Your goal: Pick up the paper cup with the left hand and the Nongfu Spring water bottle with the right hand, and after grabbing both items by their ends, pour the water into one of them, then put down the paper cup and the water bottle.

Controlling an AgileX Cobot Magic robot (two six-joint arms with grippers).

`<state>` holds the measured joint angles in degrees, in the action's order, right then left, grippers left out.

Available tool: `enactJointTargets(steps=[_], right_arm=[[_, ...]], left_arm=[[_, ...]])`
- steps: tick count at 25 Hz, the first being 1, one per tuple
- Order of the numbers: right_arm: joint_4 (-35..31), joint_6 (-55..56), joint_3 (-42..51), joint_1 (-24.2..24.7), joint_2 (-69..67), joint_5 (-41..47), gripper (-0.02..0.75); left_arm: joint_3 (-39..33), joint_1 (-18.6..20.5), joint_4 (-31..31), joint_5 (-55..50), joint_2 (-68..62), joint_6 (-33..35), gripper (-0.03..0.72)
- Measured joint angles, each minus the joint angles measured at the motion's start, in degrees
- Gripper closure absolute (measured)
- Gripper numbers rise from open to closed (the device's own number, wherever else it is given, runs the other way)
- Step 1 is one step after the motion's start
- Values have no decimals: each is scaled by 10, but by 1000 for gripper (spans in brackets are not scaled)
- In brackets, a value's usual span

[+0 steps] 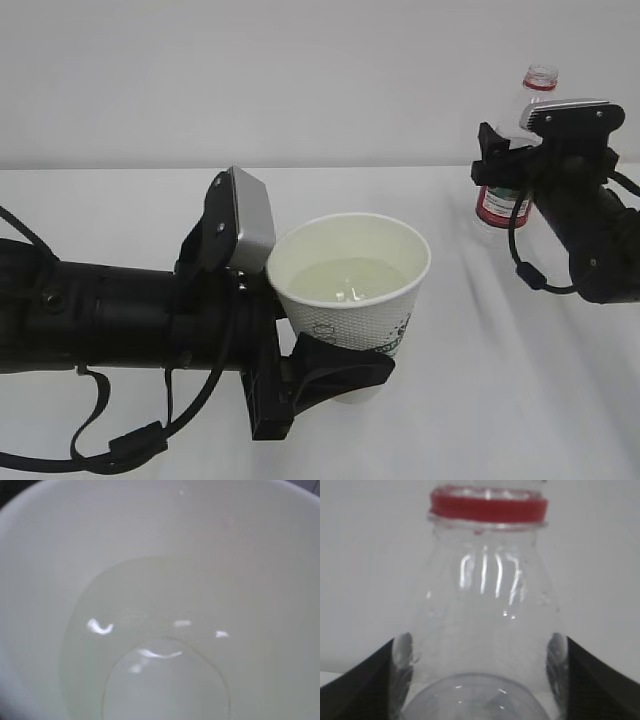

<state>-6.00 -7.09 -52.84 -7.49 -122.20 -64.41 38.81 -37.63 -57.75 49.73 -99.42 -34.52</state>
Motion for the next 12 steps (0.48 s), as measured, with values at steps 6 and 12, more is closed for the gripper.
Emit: enactJointTargets(steps=[6,12], right_arm=[[5,-1,57,0,45,0,103],[17,-1,117,0,92,-4,108]], left_arm=[[0,0,0,-2,0,0,178],[0,0,0,-14,0,0,178]])
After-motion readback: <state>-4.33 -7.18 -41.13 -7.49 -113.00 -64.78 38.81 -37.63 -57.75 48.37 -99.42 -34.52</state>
